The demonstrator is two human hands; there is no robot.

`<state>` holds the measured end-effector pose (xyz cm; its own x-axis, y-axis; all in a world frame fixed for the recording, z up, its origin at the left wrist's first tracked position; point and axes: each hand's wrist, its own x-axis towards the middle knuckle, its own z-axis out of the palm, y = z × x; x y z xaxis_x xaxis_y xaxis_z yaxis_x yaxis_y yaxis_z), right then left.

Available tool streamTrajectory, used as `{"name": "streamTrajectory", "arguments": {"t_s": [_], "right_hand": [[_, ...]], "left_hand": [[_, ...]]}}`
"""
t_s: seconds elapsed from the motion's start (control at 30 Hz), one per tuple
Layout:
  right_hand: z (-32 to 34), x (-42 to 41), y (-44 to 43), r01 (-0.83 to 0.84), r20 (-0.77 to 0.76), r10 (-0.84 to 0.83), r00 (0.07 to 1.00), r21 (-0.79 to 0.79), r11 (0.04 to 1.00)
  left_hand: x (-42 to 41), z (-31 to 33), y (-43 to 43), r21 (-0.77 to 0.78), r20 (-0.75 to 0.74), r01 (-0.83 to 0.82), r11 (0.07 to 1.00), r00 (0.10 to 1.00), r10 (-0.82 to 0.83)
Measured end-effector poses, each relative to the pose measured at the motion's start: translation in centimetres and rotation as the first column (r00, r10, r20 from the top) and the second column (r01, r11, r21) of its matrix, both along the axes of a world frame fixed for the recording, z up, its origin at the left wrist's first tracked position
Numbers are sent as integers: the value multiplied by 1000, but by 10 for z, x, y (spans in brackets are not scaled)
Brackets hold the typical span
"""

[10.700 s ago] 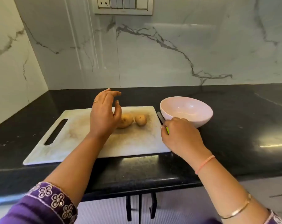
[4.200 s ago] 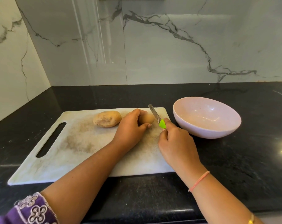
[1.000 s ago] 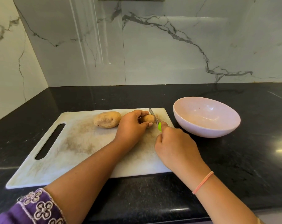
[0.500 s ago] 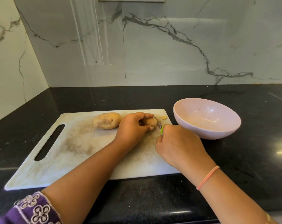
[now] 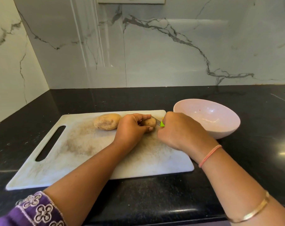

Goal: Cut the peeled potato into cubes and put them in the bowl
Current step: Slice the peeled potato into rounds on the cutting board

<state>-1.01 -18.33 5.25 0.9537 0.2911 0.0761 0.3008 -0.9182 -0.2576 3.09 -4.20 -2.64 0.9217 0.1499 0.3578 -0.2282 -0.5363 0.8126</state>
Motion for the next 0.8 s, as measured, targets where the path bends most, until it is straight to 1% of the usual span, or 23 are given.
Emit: {"name": "streamTrajectory", "arguments": {"t_s": [0.23, 0.43, 0.57, 0.7, 0.8], "right_hand": [[-28, -16, 5, -25, 151, 29, 988, -29, 999], [-40, -17, 2, -28, 204, 44, 978, -83, 996], [-49, -26, 3, -39, 229, 63, 971, -108, 993], [-48, -29, -6, -46, 208, 54, 977, -41, 998], [-40, -21, -20, 25, 108, -35, 994, 84, 996]], "left_hand": [[2, 3, 0, 24, -1, -10, 1000, 1000, 10], [-1, -1, -3, 74, -6, -23, 997, 1000, 24], [2, 4, 2, 129, -8, -115, 985, 993, 117], [1, 6, 1, 128, -22, -103, 986, 994, 107], [-1, 5, -2, 128, -33, -87, 988, 995, 92]]}}
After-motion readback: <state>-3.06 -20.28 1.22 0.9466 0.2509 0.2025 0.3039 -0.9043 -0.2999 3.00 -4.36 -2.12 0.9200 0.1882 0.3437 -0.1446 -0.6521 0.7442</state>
